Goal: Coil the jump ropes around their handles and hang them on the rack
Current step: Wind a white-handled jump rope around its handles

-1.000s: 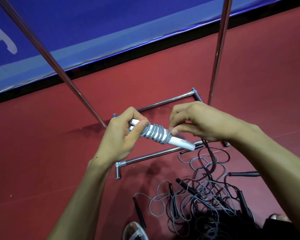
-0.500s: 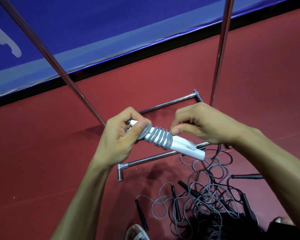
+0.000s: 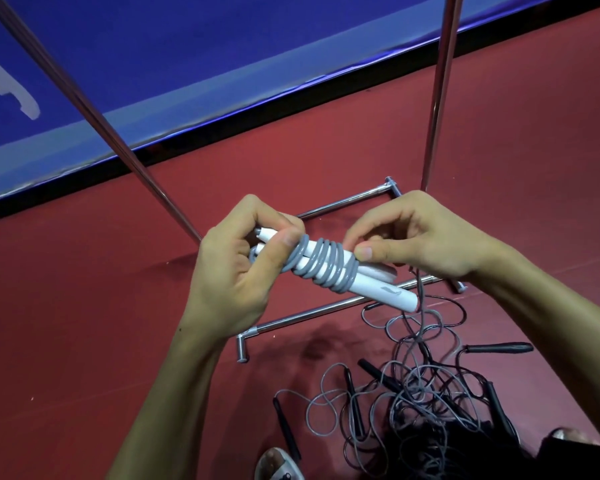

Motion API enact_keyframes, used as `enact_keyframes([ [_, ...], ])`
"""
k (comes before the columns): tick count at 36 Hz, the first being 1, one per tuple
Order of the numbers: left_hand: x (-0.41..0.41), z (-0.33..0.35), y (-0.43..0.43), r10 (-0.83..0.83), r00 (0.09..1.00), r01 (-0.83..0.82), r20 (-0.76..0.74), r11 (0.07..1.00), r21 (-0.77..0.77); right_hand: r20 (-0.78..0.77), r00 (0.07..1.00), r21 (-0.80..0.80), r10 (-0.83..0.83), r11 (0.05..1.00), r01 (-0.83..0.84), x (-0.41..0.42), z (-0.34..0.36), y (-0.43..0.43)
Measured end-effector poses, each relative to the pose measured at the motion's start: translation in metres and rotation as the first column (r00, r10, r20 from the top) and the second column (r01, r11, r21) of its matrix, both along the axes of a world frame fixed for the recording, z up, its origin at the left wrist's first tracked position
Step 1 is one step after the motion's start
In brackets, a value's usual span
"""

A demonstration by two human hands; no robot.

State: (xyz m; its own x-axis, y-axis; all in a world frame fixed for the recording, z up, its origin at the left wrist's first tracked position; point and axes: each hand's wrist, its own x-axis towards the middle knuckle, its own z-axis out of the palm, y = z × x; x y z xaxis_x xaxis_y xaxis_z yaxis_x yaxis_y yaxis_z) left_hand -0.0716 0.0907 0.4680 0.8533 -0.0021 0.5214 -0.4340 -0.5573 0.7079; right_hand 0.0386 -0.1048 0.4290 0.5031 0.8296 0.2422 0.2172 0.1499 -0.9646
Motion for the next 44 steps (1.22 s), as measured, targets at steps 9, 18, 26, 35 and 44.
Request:
enact_keyframes([
  [9, 0.003, -0.01, -0.005, -0.029, 0.999, 0.026, -0.016, 0.985, -0.168, -0.027, 0.999, 0.007, -0.043, 0.999, 0.043, -0.002, -0.004, 0.011],
  [18, 0.005, -0.01, -0.009, 0.02, 1.0, -0.02, 0.003, 0.989, -0.146, -0.199, 0.978, 0.042, -0.061, 0.997, 0.071, -0.006, -0.013, 0.012],
  [26, 0.006, -0.015, -0.008, 0.019, 0.999, -0.031, -0.035, 0.915, -0.401, -0.084, 0.991, 0.09, -0.1, 0.99, 0.108, -0.003, -0.005, 0.009],
  [35, 0.013, -0.024, -0.011, -0.046, 0.998, 0.007, -0.045, 0.775, -0.632, -0.037, 0.991, -0.05, -0.128, 0.991, 0.126, -0.001, -0.01, 0.014],
  [44, 0.027, -0.028, -0.025, 0.118, 0.965, -0.263, -0.235, 0.459, -0.848, -0.659, 0.738, 0.15, -0.146, 0.936, 0.319, -0.026, -0.022, 0.045],
])
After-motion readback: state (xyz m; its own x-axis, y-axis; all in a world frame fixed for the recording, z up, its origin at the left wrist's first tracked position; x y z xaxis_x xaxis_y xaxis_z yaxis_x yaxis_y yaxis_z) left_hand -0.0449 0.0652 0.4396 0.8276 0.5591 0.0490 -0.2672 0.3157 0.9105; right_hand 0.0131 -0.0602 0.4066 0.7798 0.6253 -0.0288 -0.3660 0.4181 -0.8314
